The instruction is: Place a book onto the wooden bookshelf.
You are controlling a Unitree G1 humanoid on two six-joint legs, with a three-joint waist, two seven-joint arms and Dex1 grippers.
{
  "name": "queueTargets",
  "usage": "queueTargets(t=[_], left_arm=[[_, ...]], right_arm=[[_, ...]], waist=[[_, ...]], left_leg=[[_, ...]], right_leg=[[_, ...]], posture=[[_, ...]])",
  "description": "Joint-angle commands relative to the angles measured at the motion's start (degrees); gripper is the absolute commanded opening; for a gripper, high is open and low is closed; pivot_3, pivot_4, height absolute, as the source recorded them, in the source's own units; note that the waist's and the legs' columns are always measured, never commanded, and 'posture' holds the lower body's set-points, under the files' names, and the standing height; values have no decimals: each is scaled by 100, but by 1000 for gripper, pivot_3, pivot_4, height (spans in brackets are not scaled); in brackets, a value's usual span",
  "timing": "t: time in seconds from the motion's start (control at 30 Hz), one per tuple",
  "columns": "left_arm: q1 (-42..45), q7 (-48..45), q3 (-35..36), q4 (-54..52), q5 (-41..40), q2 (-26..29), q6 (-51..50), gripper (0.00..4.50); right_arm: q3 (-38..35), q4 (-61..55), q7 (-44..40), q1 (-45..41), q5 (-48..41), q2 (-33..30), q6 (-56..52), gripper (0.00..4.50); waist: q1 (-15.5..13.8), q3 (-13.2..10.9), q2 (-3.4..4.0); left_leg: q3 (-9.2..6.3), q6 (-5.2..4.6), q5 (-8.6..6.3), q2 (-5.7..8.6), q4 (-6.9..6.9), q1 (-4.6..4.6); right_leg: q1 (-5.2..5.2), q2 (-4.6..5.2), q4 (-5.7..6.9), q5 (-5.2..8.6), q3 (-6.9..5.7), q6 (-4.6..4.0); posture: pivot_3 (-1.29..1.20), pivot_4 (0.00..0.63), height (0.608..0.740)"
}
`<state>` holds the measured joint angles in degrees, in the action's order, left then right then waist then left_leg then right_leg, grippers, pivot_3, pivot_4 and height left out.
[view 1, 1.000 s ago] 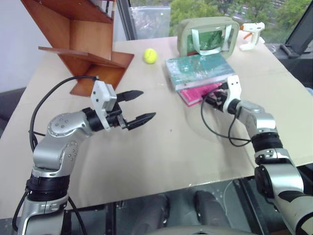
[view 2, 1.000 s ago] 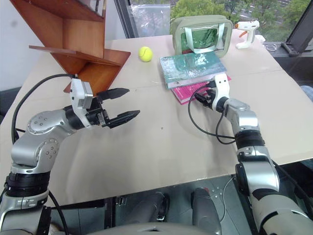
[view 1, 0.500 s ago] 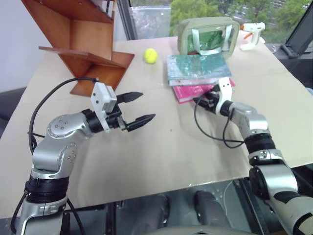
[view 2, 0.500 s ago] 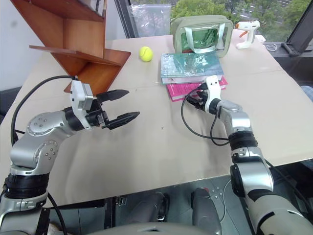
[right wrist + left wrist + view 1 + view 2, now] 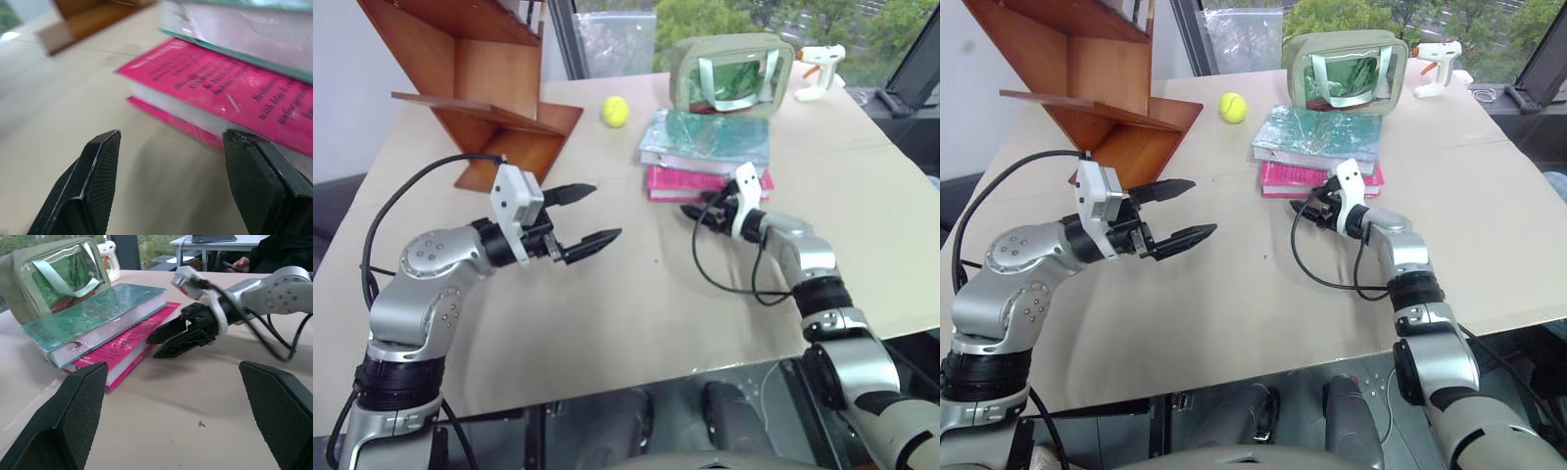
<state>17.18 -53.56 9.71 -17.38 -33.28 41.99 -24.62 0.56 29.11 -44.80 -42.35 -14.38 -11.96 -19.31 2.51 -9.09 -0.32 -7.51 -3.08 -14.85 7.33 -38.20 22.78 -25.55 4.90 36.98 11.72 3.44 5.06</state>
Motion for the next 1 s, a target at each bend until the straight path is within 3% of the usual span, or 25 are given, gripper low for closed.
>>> queueTargets(t=[0.03, 0.23, 0.47, 0.6, 0.83, 1.0], left_arm=[[3, -15, 220, -197, -87, 125, 24, 4500], [-49, -69, 395, -155, -102, 289, -7, 4500], [-237, -145, 611, -98, -113, 488, 8, 4500], [-163, -179, 550, 105, -46, 463, 95, 4500], [136, -384, 59, 589, 173, 146, 446, 4500], [310, -537, -85, 871, 272, 30, 610, 4500]], right_arm=[[223, -842, -379, 135, -199, 45, -46, 3370], [800, -1925, -689, 639, -350, 174, -502, 3370], [1266, -3117, -410, 1225, -371, 323, -959, 3370], [1748, -3884, 139, 1485, 358, -226, -1524, 3370], [1076, -5497, 996, 1976, 256, -1011, -3441, 3370], [220, -6626, 1012, 1978, -634, -869, -3926, 3370]], waist=[[-2, 0, 0], [-1, 0, 1], [-16, -1, 2], [-39, -1, 2], [-168, 1, -1], [-150, 0, -1]], left_leg=[[0, 0, 0, 0, 0, 0], [-3, 1, 0, -2, 0, 0], [-7, 1, 0, -2, 0, -2], [-7, 2, 0, 0, 0, -2], [-10, 2, 0, 2, -3, -3], [-9, 2, -1, 0, 2, 0]], right_leg=[[0, 0, 1, 0, 0, 0], [-1, -1, 1, 0, -3, 0], [-3, -2, 0, 0, -9, 0], [-2, 0, 0, 0, -10, 0], [1, 3, 1, 0, -15, 0], [0, 4, -1, 0, -12, 0]], posture=[[0, 150, 740], [0, 150, 740], [0, 150, 740], [0, 150, 740], [0, 150, 740], [0, 150, 740]])
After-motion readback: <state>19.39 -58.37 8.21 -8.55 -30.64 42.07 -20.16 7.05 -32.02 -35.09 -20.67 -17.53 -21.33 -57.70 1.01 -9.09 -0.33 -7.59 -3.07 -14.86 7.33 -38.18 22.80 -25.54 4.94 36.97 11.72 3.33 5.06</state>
